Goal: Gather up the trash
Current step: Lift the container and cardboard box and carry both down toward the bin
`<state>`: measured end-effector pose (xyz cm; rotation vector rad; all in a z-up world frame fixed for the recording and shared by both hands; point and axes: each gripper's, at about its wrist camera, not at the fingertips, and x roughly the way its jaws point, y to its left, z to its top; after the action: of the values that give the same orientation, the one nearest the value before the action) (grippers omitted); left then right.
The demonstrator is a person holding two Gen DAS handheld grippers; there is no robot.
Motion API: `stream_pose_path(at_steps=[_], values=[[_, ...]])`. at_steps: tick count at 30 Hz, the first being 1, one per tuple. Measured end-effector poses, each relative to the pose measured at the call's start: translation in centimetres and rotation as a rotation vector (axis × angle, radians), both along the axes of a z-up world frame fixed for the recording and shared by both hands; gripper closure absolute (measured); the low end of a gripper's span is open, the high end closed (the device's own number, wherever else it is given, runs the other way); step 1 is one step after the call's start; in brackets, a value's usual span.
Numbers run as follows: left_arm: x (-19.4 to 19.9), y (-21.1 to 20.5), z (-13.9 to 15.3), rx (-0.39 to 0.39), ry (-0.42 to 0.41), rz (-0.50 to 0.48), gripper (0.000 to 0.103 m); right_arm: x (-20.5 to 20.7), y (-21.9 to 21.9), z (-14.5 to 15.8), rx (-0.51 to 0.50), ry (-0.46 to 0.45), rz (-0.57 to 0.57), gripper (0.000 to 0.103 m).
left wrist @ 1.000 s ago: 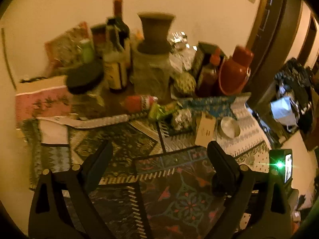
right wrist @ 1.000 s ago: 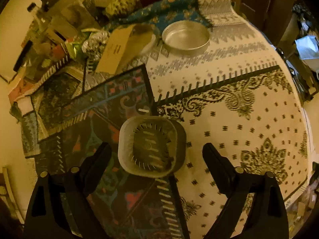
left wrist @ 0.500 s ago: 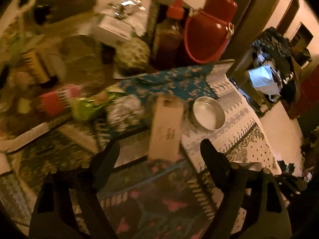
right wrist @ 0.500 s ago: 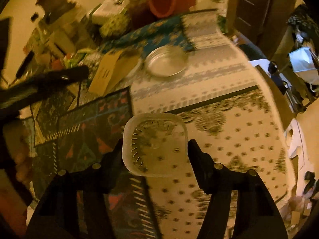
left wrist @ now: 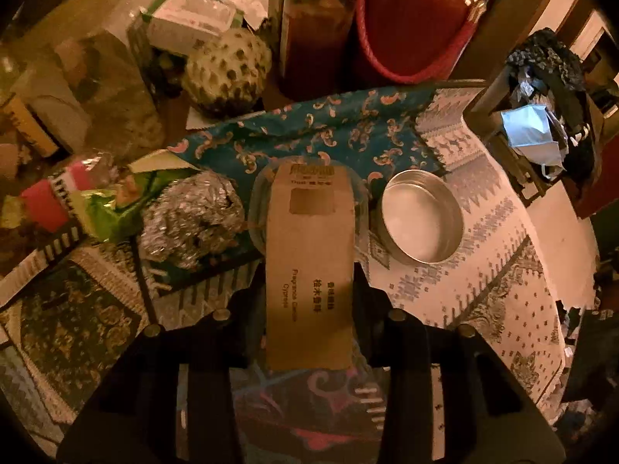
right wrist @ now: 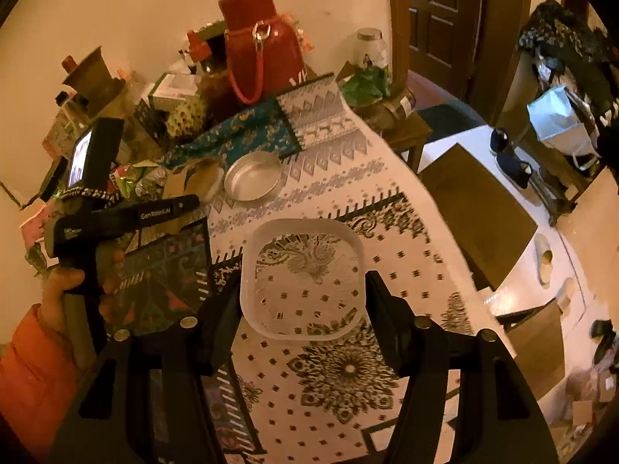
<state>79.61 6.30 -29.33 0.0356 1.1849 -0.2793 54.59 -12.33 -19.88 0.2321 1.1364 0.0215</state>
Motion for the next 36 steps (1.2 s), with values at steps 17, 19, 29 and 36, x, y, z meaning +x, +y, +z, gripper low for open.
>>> stream_pose_path(at_steps=[17,19,29,36], values=[[-12.3,-0.1,16.3,-0.069,-0.353,0.194,0.064,-2.1,-2.6,8.8,0.052,-0.259,0.187,0.046],[-14.4,-0.5,18.1,-0.079,-0.396,0.221,0.064,-2.5,-3.1,10.0,0.062,-0.291,0.219,0.046],[-26.7,-2.4,24.2,-0.046,-0.578,0.367,0.064,-5.3,-4.3,14.8,0.148,-0.437,0.386,0.046],[-33.0,-2.3,27.3,-0.026,-0.669,0.407,0.064,-8.5,-4.4,17.1,0.208,-0.505,0.43,0.046]])
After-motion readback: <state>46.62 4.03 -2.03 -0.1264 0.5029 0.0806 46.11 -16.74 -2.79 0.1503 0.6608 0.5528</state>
